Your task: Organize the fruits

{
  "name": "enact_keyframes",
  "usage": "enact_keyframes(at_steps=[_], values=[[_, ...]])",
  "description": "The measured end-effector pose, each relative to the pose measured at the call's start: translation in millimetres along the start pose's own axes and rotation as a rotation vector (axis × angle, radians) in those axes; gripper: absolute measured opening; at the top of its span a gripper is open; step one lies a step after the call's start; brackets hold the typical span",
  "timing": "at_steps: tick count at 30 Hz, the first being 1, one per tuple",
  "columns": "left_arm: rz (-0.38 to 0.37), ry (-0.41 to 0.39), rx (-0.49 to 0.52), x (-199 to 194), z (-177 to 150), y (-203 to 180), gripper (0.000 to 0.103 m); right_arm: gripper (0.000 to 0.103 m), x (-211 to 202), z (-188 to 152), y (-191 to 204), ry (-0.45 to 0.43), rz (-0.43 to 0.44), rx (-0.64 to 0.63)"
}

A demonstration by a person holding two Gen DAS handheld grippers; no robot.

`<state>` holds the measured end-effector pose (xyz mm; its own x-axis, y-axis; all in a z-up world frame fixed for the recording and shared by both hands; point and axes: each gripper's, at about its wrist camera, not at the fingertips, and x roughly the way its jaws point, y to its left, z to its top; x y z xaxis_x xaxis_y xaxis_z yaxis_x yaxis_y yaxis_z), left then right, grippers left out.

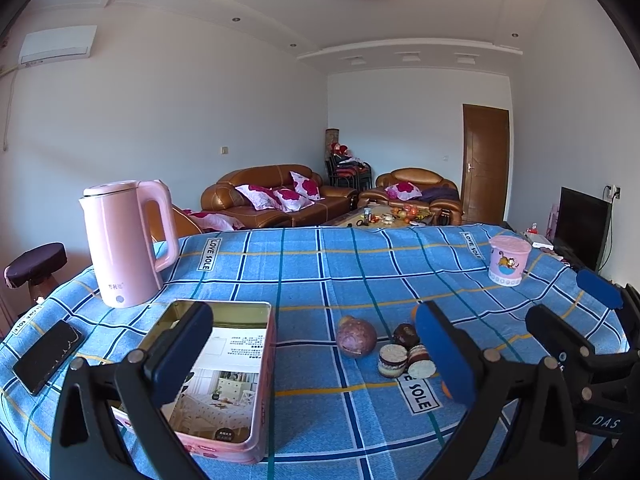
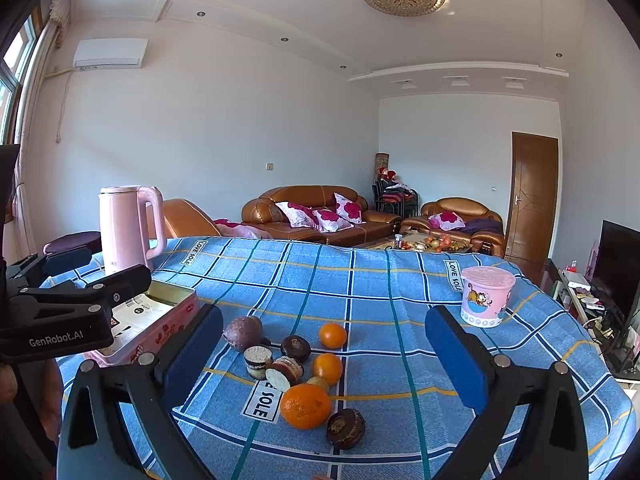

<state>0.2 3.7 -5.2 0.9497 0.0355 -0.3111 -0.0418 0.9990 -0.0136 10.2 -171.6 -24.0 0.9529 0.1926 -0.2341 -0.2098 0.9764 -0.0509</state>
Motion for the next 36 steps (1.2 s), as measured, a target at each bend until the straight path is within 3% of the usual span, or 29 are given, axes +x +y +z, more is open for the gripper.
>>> enact_keyframes(at_steps=[36], values=[[0.011, 0.016, -0.003, 3.8, -4.2, 0.4, 0.103, 0.102, 3.5, -5.4, 4.2, 0.024, 0.010, -0.003]])
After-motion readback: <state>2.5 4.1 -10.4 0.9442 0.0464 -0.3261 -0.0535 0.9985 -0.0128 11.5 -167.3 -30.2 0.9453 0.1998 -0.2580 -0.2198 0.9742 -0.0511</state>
